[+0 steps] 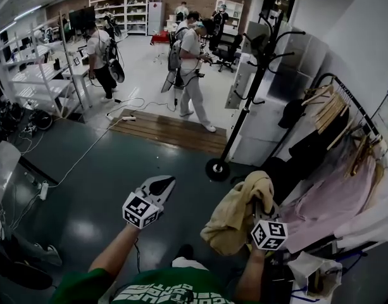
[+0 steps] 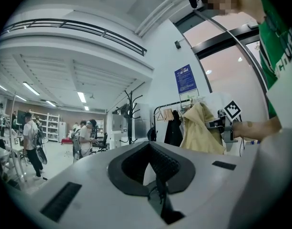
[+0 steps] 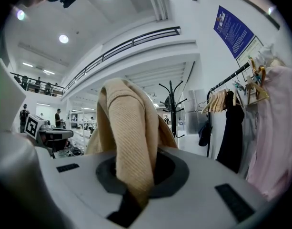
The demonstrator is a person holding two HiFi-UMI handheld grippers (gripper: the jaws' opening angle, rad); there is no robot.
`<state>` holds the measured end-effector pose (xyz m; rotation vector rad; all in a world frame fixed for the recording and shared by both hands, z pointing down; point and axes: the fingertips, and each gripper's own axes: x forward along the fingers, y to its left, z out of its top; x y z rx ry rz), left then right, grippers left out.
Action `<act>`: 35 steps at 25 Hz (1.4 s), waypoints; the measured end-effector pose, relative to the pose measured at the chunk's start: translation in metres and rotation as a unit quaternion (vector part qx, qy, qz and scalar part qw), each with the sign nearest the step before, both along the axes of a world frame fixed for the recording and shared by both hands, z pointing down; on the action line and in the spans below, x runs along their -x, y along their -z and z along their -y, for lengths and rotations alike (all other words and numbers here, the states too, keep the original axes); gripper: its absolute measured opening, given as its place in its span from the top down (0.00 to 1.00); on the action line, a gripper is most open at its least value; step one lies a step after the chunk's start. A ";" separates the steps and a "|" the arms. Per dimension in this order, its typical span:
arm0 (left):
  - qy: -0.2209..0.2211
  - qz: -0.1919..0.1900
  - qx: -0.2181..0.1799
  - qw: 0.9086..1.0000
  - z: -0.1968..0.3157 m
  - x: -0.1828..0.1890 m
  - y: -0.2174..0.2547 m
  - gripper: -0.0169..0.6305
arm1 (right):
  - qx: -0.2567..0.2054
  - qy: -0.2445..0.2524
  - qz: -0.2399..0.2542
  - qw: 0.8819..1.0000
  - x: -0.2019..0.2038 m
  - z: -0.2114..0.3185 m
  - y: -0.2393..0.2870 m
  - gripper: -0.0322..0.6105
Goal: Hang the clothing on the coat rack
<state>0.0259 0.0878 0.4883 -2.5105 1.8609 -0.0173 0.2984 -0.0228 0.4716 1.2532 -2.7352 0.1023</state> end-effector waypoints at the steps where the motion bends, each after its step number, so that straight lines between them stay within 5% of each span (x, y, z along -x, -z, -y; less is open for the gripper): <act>1: 0.000 0.002 0.000 1.000 0.010 0.005 0.000 0.97 | -0.003 0.000 0.000 1.000 0.004 0.009 0.001 0.89; 23: 0.031 -0.009 -0.013 0.999 0.138 0.067 0.005 0.97 | -0.005 0.026 0.000 1.000 0.071 0.147 0.000 0.89; 35: -0.003 -0.012 -0.011 1.000 0.210 0.090 -0.003 0.97 | -0.006 0.016 0.000 1.000 0.108 0.200 0.000 0.89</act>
